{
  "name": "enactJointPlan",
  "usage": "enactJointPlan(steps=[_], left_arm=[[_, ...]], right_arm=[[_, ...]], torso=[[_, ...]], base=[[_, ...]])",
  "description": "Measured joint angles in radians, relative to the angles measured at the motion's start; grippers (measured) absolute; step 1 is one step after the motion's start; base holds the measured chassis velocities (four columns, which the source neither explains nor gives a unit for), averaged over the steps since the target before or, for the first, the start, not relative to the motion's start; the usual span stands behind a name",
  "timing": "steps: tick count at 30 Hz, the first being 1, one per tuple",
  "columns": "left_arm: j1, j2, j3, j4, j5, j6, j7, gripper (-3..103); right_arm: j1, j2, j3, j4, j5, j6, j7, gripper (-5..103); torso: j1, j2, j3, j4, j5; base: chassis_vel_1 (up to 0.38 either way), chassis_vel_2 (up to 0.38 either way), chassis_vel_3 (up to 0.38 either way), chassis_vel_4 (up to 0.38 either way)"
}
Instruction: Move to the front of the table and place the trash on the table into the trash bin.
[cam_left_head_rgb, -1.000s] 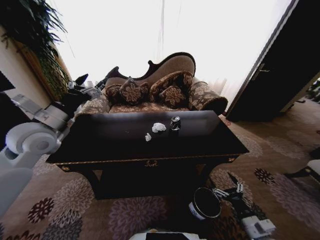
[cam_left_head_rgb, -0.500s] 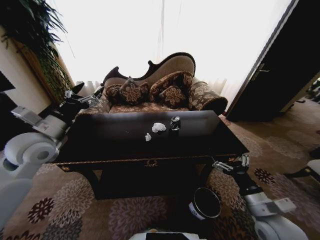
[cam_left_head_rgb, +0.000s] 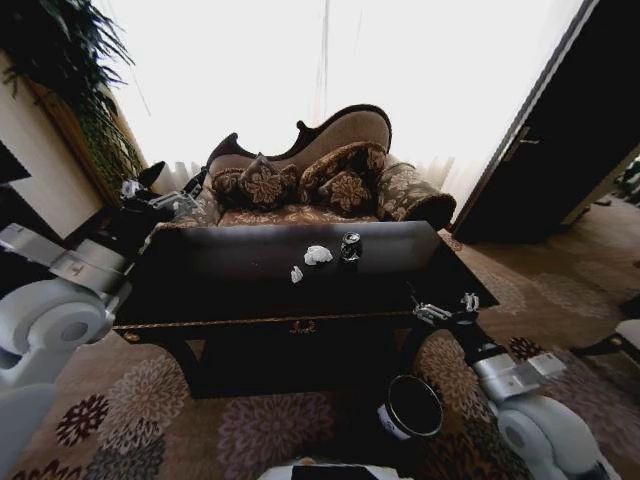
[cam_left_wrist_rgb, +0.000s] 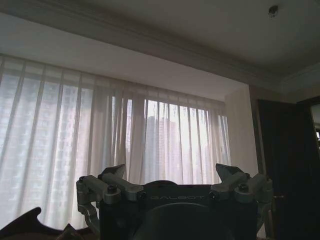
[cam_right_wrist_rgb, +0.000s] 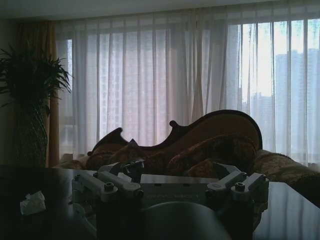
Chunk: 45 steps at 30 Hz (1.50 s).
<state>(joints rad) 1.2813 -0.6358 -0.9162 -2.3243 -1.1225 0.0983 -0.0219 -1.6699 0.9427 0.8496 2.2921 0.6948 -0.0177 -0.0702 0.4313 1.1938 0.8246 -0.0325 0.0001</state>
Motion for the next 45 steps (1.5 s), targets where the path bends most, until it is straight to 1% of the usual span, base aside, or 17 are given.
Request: enactJointPlan(steps=[1, 2, 6, 7, 9, 12, 13, 17, 18, 21, 22, 27, 30, 36, 40, 41, 45], left_arm=[[0.034, -0.012, -0.013, -0.012, 0.012, 0.0, 0.005, 100], [0.034, -0.012, -0.013, -0.012, 0.012, 0.0, 0.005, 100], [0.16, -0.085, -0.05, -0.073, 0.072, -0.002, 0.026, 100], [0.16, -0.085, -0.05, -0.073, 0.072, -0.002, 0.026, 100], [0.199, -0.125, -0.063, -0.096, 0.094, -0.002, 0.031, 100], [0.254, -0.181, -0.094, -0.131, 0.118, -0.002, 0.037, 100], [0.254, -0.181, -0.094, -0.131, 0.118, -0.002, 0.037, 100], [0.323, -0.243, -0.136, -0.163, 0.145, -0.002, 0.05, 100], [0.323, -0.243, -0.136, -0.163, 0.145, -0.002, 0.05, 100], [0.363, -0.282, -0.153, -0.173, 0.176, -0.008, 0.059, 100], [0.363, -0.282, -0.153, -0.173, 0.176, -0.008, 0.059, 100], [0.392, -0.296, -0.183, -0.175, 0.182, -0.009, 0.061, 100], [0.406, -0.296, -0.211, -0.175, 0.178, -0.01, 0.061, 100], [0.411, -0.293, -0.226, -0.176, 0.175, -0.01, 0.061, 100], [0.411, -0.287, -0.236, -0.168, 0.171, -0.01, 0.061, 100], [0.411, -0.287, -0.236, -0.168, 0.171, -0.01, 0.061, 100], [0.414, -0.285, -0.246, -0.159, 0.169, -0.011, 0.061, 100]], right_arm=[[0.02, -0.019, 0.0, -0.012, 0.023, -0.004, 0.001, 100], [0.02, -0.019, 0.0, -0.012, 0.023, -0.004, 0.001, 100], [0.121, -0.081, -0.009, -0.043, 0.134, -0.044, 0.028, 100], [0.121, -0.081, -0.009, -0.043, 0.134, -0.044, 0.028, 100], [0.173, -0.107, -0.03, -0.066, 0.162, -0.058, 0.039, 100], [0.255, -0.152, -0.106, -0.113, 0.189, -0.07, 0.053, 100], [0.255, -0.152, -0.106, -0.113, 0.189, -0.07, 0.053, 100], [0.349, -0.186, -0.23, -0.175, 0.193, -0.073, 0.058, 100], [0.349, -0.186, -0.23, -0.175, 0.193, -0.073, 0.058, 100], [0.424, -0.195, -0.312, -0.215, 0.191, -0.074, 0.058, 100], [0.424, -0.195, -0.312, -0.215, 0.191, -0.074, 0.058, 100], [0.52, -0.202, -0.39, -0.284, 0.186, -0.078, 0.053, 100], [0.572, -0.23, -0.431, -0.326, 0.21, -0.09, 0.049, 100], [0.639, -0.261, -0.499, -0.367, 0.235, -0.101, 0.049, 100], [0.727, -0.281, -0.604, -0.413, 0.235, -0.11, 0.049, 100], [0.727, -0.281, -0.604, -0.413, 0.235, -0.11, 0.049, 100], [0.827, -0.28, -0.707, -0.471, 0.234, -0.114, 0.052, 100]], torso=[[0.0, 0.0, 0.0, 0.0001, 0.0], [0.0, 0.0, 0.0, 0.0001, 0.0], [0.0, 0.0, 0.0, 0.0001, 0.0001], [0.0, 0.0, 0.0, 0.0001, 0.0001], [0.0, 0.0, 0.0, 0.0002, 0.0], [0.0, 0.0, 0.0, 0.0002, -0.0001], [0.0, 0.0, 0.0, 0.0002, -0.0001], [0.0, 0.0, 0.0, 0.0002, 0.0001], [0.0, 0.0, 0.0, 0.0002, 0.0001], [0.0, 0.0, 0.0, 0.0003, 0.0], [0.0, 0.0, 0.0, 0.0003, 0.0], [0.0, 0.0, 0.0, 0.0003, -0.0001], [0.0, 0.0, 0.0, 0.0001, -0.0001], [0.0, 0.0, 0.0, 0.0001, -0.0001], [0.0, 0.0, 0.0, 0.0001, -0.0001], [0.0, 0.0, 0.0, 0.0001, -0.0001], [0.0, 0.0, 0.0, 0.0001, -0.0001]], base=[[0.0, 0.0, 0.0, 0.0], [0.0, 0.0, 0.0, 0.0], [0.0, 0.0, 0.0, 0.0], [0.0, 0.0, 0.0, 0.0], [0.0, 0.0, 0.0, 0.0], [0.0, 0.0, 0.0, 0.0], [0.0, 0.0, 0.0, 0.0], [0.0, 0.0, 0.0, 0.0], [0.0, 0.0, 0.0, 0.0], [0.0, 0.0, 0.0, 0.0], [0.0, 0.0, 0.0, 0.0], [0.0, 0.0, 0.0, 0.0], [0.0, 0.0, 0.0, 0.0], [0.0, 0.0, 0.0, 0.0], [0.0, 0.0, 0.0, 0.0], [0.0, 0.0, 0.0, 0.0], [0.0, 0.0, 0.0, 0.0]])
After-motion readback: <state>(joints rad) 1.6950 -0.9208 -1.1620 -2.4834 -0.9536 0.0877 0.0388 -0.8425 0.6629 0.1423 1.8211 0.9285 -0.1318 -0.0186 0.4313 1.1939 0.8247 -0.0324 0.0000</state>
